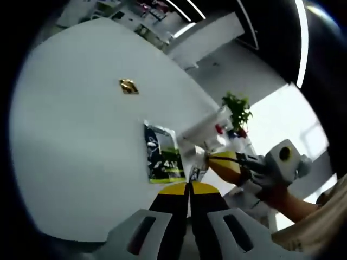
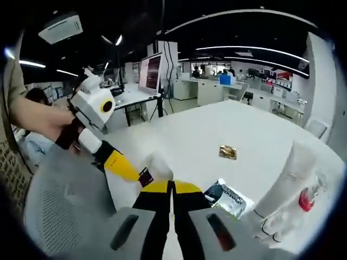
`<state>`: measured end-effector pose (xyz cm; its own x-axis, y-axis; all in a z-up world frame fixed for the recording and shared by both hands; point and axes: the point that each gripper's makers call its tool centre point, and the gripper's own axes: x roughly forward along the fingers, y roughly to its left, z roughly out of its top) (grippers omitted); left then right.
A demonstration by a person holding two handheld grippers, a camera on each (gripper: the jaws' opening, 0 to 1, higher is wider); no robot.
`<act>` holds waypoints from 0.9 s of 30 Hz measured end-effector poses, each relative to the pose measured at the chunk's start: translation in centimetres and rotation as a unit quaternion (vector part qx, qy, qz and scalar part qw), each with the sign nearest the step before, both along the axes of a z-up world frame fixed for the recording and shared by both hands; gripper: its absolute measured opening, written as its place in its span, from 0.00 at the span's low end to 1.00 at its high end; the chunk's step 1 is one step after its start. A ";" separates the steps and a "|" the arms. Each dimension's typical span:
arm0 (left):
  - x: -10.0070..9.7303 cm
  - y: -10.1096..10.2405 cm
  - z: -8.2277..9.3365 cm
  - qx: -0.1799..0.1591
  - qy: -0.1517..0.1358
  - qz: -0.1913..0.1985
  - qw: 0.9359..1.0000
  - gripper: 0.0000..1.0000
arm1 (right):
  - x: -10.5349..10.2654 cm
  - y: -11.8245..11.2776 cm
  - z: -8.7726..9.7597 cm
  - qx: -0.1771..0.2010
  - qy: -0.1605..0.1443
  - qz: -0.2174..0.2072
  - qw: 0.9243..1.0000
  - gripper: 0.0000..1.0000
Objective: Arrange the skincare products in the storage area until every visible bottle or jar stands upright without overlapping.
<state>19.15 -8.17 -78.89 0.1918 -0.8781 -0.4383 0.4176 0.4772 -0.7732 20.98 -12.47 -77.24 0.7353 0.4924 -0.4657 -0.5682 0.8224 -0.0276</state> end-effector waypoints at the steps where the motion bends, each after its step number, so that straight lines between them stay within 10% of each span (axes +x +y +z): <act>1: 0.3 0.2 -0.3 0.003 0.002 0.005 1.000 0.00 | 0.2 0.1 -0.1 -0.001 0.000 0.000 1.000 0.01; 27: 3.2 1.2 -8.4 0.048 0.090 0.027 0.994 0.00 | 3.9 0.9 -8.8 -0.069 0.068 0.003 0.995 0.01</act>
<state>22.32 -6.99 -87.33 0.1477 -0.8217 -0.5505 0.2487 0.5695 -0.7834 24.90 -11.57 -86.07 0.6585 0.4211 -0.6237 -0.5794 0.8126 -0.0631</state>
